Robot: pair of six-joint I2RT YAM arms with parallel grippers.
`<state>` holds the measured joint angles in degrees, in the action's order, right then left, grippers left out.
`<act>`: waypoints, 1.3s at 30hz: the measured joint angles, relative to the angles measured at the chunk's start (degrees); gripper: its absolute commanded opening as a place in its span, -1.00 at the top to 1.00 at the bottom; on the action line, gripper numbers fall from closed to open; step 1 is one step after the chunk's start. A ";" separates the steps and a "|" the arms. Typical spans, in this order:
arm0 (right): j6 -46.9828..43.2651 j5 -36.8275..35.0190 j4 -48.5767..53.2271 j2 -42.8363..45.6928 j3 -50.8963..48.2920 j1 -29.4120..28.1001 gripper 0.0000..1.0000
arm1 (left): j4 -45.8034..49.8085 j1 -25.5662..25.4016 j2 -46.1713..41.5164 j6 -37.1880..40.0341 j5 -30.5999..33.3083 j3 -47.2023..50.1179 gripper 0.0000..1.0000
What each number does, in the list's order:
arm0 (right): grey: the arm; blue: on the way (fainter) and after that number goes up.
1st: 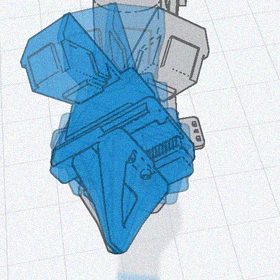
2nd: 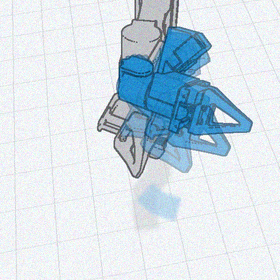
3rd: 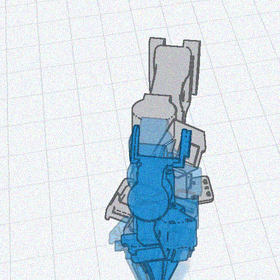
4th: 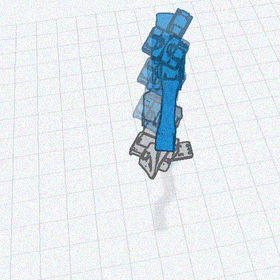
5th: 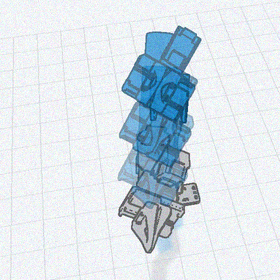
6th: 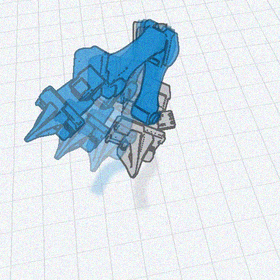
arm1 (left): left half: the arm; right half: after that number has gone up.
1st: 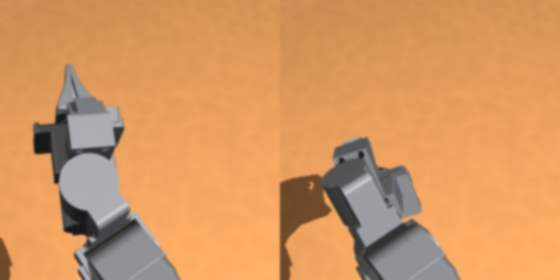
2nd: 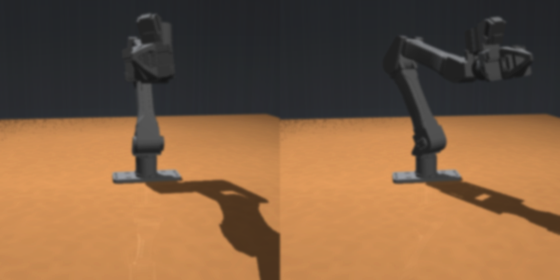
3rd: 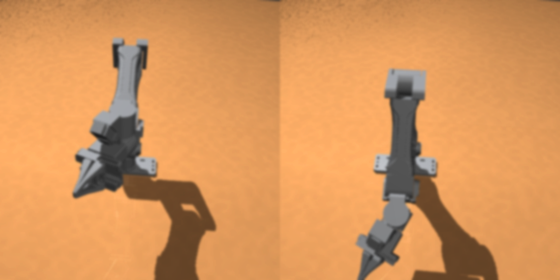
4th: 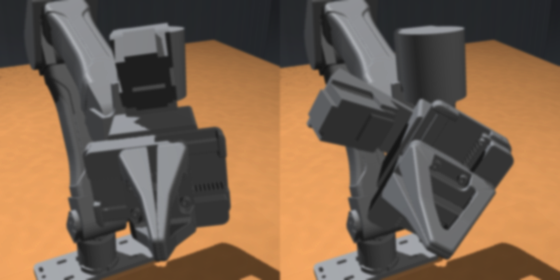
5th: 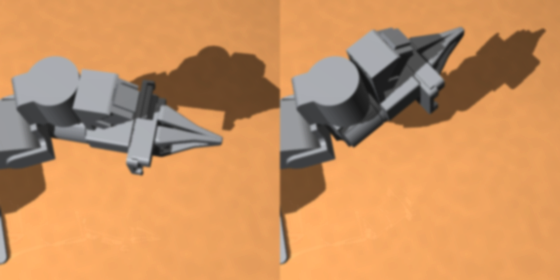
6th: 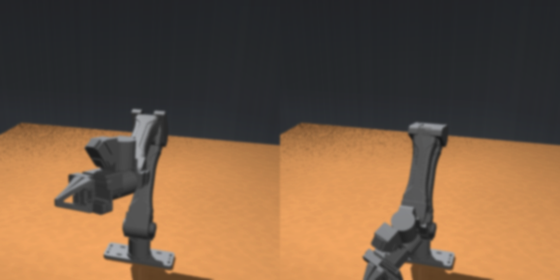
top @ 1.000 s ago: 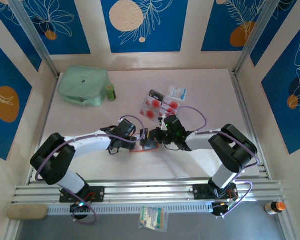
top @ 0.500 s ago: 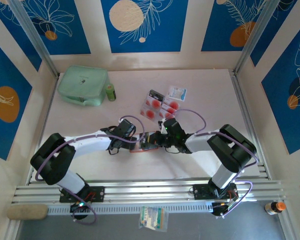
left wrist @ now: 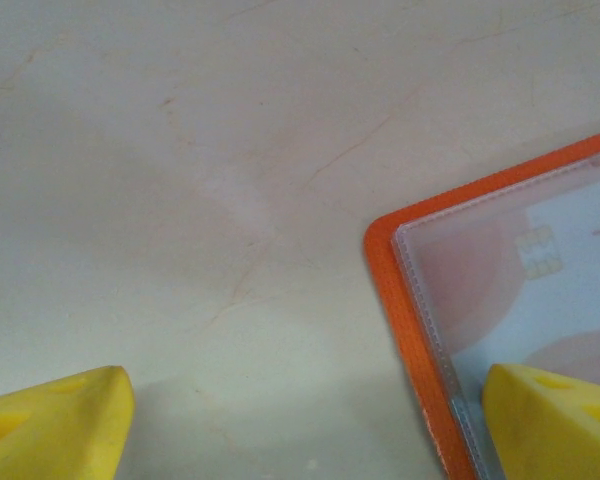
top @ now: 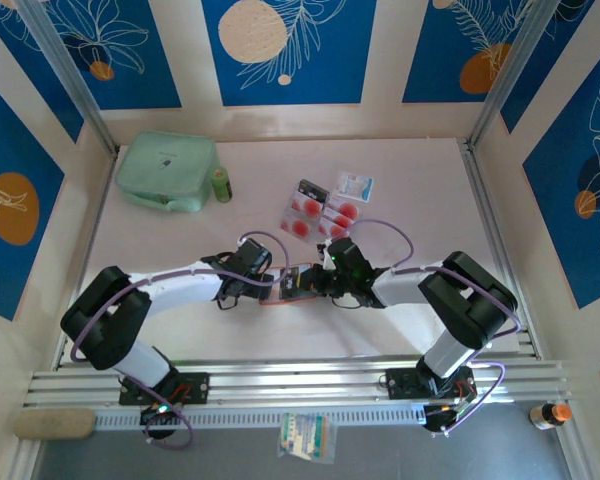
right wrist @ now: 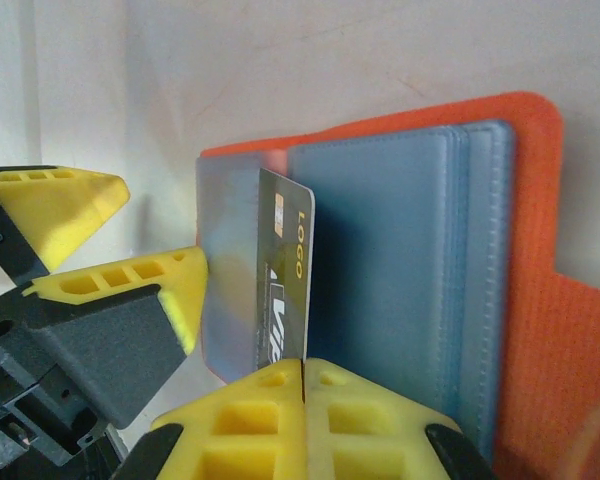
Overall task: Put the credit cards into the card holder
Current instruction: Insert the credit card into the card slot.
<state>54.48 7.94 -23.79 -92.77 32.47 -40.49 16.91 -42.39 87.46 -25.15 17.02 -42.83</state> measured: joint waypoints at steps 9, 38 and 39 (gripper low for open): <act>-0.02 0.24 2.75 -0.31 1.81 0.00 1.00 | -0.15 0.00 0.00 -0.02 0.00 0.04 -0.81; -8.33 6.64 23.08 -6.01 16.72 -0.87 0.36 | 0.24 0.00 -1.75 -2.25 -0.02 0.15 -0.82; -9.16 6.40 24.48 -5.38 17.27 -0.85 0.37 | 0.39 0.00 -2.38 -2.54 -0.02 0.15 -0.83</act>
<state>45.32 14.35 0.69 -98.15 49.74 -41.34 17.30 -42.39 85.08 -27.68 16.99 -42.68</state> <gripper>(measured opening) 0.323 0.909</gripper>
